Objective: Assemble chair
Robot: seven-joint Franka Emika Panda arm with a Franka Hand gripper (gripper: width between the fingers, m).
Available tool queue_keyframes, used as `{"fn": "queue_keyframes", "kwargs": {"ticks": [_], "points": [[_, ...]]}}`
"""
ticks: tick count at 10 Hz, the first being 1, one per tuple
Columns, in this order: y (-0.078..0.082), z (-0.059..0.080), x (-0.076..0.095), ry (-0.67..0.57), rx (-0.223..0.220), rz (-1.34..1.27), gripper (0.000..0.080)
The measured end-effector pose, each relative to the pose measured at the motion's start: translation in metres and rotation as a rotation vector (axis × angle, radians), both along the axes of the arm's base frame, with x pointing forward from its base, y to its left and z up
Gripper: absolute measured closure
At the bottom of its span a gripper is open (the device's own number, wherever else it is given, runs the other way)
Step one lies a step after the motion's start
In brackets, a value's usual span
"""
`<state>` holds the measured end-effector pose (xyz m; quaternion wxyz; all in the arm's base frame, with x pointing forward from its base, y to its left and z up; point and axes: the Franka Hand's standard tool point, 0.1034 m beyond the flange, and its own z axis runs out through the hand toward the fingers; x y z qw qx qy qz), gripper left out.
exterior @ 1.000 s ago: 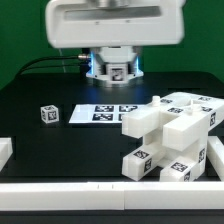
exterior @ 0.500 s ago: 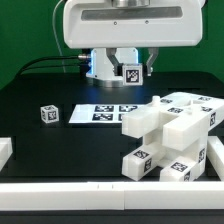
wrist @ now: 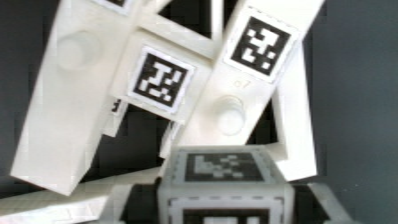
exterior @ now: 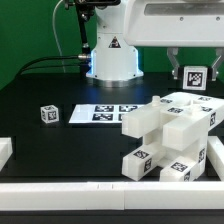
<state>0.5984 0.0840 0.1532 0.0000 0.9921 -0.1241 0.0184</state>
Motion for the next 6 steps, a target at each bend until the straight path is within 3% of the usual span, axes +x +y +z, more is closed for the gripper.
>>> {"fn": "queue_keyframes", "kwargs": {"ticks": [3, 6], "points": [[0.000, 0.000, 0.000, 0.001, 0.006, -0.012, 0.0517], [0.005, -0.012, 0.003, 0.014, 0.056, -0.081, 0.0517]]}}
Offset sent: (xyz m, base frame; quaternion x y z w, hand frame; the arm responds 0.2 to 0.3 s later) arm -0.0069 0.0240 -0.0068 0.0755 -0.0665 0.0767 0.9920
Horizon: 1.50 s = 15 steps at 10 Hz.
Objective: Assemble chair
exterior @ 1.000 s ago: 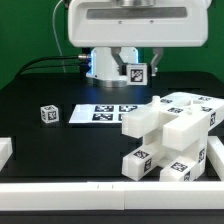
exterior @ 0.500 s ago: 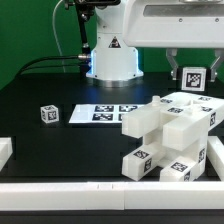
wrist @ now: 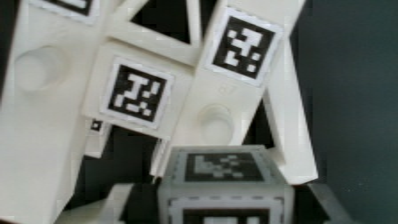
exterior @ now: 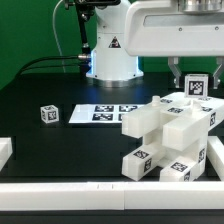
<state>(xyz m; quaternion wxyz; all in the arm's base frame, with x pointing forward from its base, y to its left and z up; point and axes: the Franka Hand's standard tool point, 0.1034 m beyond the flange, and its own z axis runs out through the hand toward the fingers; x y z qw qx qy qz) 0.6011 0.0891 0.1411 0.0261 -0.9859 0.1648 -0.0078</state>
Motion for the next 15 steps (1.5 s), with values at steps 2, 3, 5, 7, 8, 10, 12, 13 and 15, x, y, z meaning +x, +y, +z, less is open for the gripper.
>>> {"fn": "queue_keyframes", "kwargs": {"ticks": [2, 3, 5, 7, 8, 10, 12, 13, 15], "points": [[-0.001, -0.006, -0.002, 0.007, -0.004, -0.001, 0.0517], [-0.003, -0.007, -0.002, 0.010, -0.005, -0.004, 0.0517], [-0.002, -0.010, -0.004, 0.016, -0.004, -0.006, 0.0517], [0.004, -0.011, -0.007, 0.020, -0.001, -0.001, 0.0517], [0.006, -0.009, -0.008, 0.019, 0.000, 0.002, 0.0517], [0.006, -0.012, -0.012, 0.025, -0.001, 0.004, 0.0517], [0.003, -0.017, -0.012, 0.028, -0.005, 0.001, 0.0517], [0.003, -0.021, -0.013, 0.032, -0.009, 0.002, 0.0517], [0.002, -0.022, -0.010, 0.026, -0.011, 0.001, 0.0517]]}}
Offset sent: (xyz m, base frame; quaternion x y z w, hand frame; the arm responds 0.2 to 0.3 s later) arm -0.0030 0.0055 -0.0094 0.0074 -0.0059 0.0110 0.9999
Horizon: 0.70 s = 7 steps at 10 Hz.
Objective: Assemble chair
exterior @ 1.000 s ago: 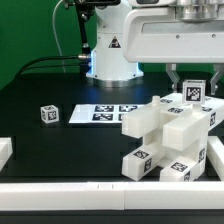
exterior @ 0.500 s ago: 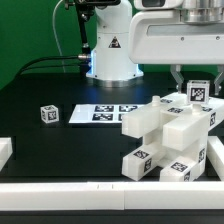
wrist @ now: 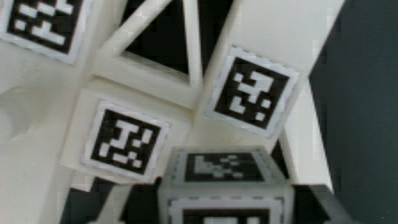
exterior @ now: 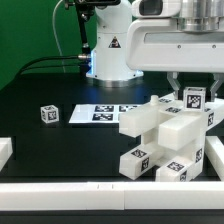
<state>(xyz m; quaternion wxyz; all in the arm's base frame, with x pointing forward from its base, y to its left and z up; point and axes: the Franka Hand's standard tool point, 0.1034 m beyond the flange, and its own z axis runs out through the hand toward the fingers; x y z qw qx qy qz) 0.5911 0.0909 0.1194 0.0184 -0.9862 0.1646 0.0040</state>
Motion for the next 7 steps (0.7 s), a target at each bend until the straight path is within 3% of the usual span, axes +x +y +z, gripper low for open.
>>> {"fn": "queue_keyframes", "kwargs": {"ticks": [7], "points": [[-0.0001, 0.0003, 0.0025, -0.011, -0.001, 0.000, 0.0517]]}}
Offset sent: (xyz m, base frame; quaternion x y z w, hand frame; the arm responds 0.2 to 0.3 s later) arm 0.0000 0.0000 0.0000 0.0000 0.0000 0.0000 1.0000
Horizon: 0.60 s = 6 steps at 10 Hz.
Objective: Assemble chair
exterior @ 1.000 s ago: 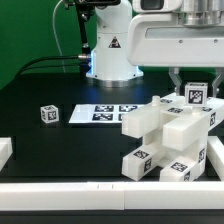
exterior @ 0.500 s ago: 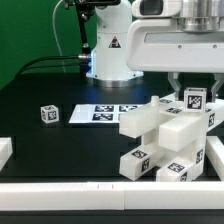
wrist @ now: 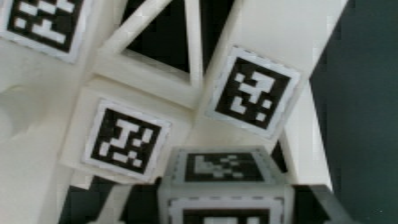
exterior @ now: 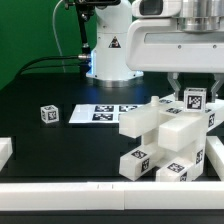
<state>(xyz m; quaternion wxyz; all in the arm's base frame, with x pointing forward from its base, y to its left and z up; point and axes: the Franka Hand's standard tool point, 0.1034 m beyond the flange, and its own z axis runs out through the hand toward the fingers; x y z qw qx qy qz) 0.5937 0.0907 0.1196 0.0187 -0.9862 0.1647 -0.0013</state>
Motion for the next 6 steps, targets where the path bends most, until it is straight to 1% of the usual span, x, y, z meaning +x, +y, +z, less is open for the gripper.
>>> {"fn": "queue_keyframes", "kwargs": {"ticks": [4, 5, 6], "points": [[-0.0004, 0.0000, 0.0001, 0.002, 0.002, -0.054, 0.0517], [-0.0017, -0.0001, 0.0009, -0.002, 0.009, -0.163, 0.0517], [-0.0027, -0.0004, 0.0025, -0.029, 0.024, -0.354, 0.0517]]}}
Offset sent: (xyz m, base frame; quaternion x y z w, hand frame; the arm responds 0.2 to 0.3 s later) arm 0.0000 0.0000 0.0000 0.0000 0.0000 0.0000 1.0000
